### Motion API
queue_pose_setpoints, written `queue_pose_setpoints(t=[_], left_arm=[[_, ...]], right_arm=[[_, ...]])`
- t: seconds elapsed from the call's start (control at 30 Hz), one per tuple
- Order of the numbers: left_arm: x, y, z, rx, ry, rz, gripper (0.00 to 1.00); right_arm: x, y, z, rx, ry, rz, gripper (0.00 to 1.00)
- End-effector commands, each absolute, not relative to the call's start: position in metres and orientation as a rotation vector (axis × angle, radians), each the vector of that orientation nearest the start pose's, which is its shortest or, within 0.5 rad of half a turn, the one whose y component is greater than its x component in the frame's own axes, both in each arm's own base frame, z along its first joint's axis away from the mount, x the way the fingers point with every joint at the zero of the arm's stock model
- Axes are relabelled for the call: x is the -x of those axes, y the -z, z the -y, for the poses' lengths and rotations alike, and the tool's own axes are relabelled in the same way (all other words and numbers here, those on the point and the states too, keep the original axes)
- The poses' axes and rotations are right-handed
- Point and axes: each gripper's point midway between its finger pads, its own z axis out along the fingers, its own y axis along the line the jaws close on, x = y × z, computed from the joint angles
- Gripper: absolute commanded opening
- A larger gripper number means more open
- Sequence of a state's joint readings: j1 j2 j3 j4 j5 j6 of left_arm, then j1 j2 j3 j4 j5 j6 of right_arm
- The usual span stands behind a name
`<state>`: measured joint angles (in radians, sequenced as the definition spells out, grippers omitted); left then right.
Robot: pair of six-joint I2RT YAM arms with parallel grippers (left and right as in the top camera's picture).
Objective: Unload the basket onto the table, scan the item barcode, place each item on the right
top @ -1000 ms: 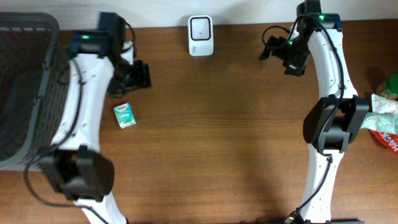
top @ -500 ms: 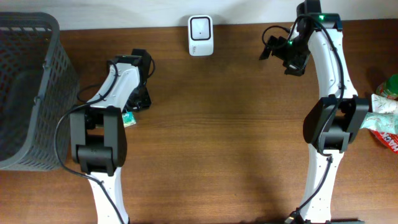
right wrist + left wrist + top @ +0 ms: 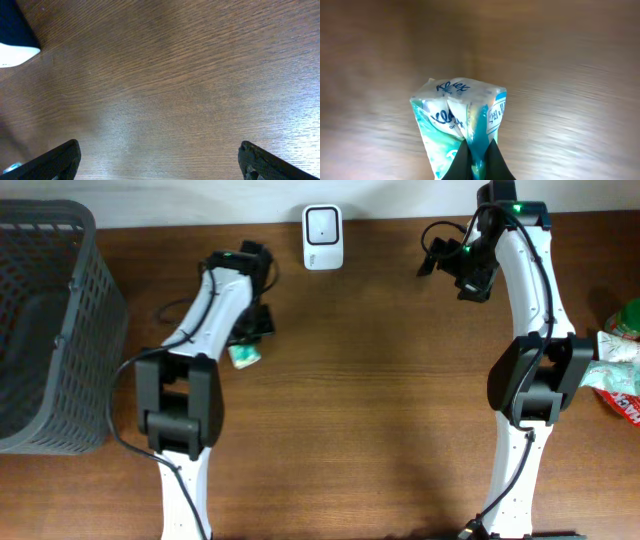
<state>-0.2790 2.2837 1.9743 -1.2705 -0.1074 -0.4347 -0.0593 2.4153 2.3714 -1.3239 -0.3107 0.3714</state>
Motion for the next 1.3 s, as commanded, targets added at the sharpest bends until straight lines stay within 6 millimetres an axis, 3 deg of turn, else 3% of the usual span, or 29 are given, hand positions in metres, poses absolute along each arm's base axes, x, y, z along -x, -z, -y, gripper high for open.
queue_pose_setpoints(t=[0.0, 0.13, 0.17, 0.2, 0.23, 0.27, 0.37, 0.4, 0.53, 0.57, 0.6, 0.67, 0.73, 0.8, 0.93, 1.03, 1.17, 1.27], left_arm=[[-0.433, -0.063, 0.184, -0.116, -0.014, -3.031, 0.0], [-0.415, -0.061, 0.245, -0.331, -0.06, -2.949, 0.01], [-0.411, -0.062, 0.259, -0.368, -0.044, -2.929, 0.16], [-0.409, -0.062, 0.268, -0.393, -0.032, -2.913, 0.37], [-0.408, -0.063, 0.275, -0.409, -0.026, -2.9, 0.42], [-0.408, -0.064, 0.279, -0.418, -0.029, -2.885, 0.58], [-0.41, -0.069, 0.275, -0.409, -0.039, -2.885, 0.59], [-0.414, -0.077, 0.27, -0.388, -0.04, -2.886, 0.58], [-0.445, -0.144, 0.226, -0.206, -0.006, -2.837, 0.62], [-0.453, -0.156, 0.213, -0.163, 0.0, -2.824, 0.65], [-0.459, -0.166, 0.194, -0.107, -0.018, -2.82, 0.79], [-0.464, -0.164, 0.157, -0.009, -0.056, -2.854, 0.82], [-0.463, -0.159, 0.121, 0.085, -0.096, -2.9, 1.0], [-0.464, -0.157, 0.086, 0.187, -0.122, -2.928, 0.99], [-0.464, -0.156, 0.047, 0.307, -0.145, -2.942, 0.99], [-0.458, -0.157, 0.009, 0.363, -0.35, -2.932, 0.99], [-0.455, -0.156, 0.004, 0.376, -0.358, -2.943, 0.99], [-0.45, -0.154, 0.012, 0.372, -0.298, -2.978, 0.99]], right_arm=[[-0.515, -0.103, -0.021, -0.602, -0.49, -2.893, 0.99], [-0.515, -0.103, -0.021, -0.602, -0.49, -2.893, 0.99], [-0.515, -0.103, -0.021, -0.602, -0.49, -2.893, 0.99], [-0.515, -0.103, -0.021, -0.602, -0.49, -2.893, 0.99], [-0.515, -0.103, -0.021, -0.602, -0.49, -2.893, 0.99], [-0.515, -0.103, -0.021, -0.602, -0.49, -2.893, 0.99], [-0.515, -0.103, -0.021, -0.602, -0.49, -2.893, 0.99], [-0.515, -0.103, -0.021, -0.602, -0.49, -2.893, 0.99], [-0.515, -0.103, -0.021, -0.602, -0.49, -2.893, 0.99], [-0.515, -0.103, -0.021, -0.602, -0.498, -2.89, 0.99], [-0.517, -0.105, -0.024, -0.595, -0.525, -2.882, 0.99], [-0.518, -0.109, -0.035, -0.581, -0.621, -2.873, 0.99], [-0.517, -0.11, -0.038, -0.579, -0.654, -2.876, 0.99], [-0.496, -0.106, -0.047, -0.596, -0.688, -2.964, 0.99], [-0.449, -0.086, -0.09, -0.212, -0.686, -3.183, 0.91], [-0.423, -0.062, -0.12, -0.084, -0.672, -3.288, 0.88], [-0.408, -0.035, -0.145, -0.013, -0.663, -3.332, 0.8], [-0.402, -0.029, -0.158, 0.009, -0.719, -3.337, 0.59]])
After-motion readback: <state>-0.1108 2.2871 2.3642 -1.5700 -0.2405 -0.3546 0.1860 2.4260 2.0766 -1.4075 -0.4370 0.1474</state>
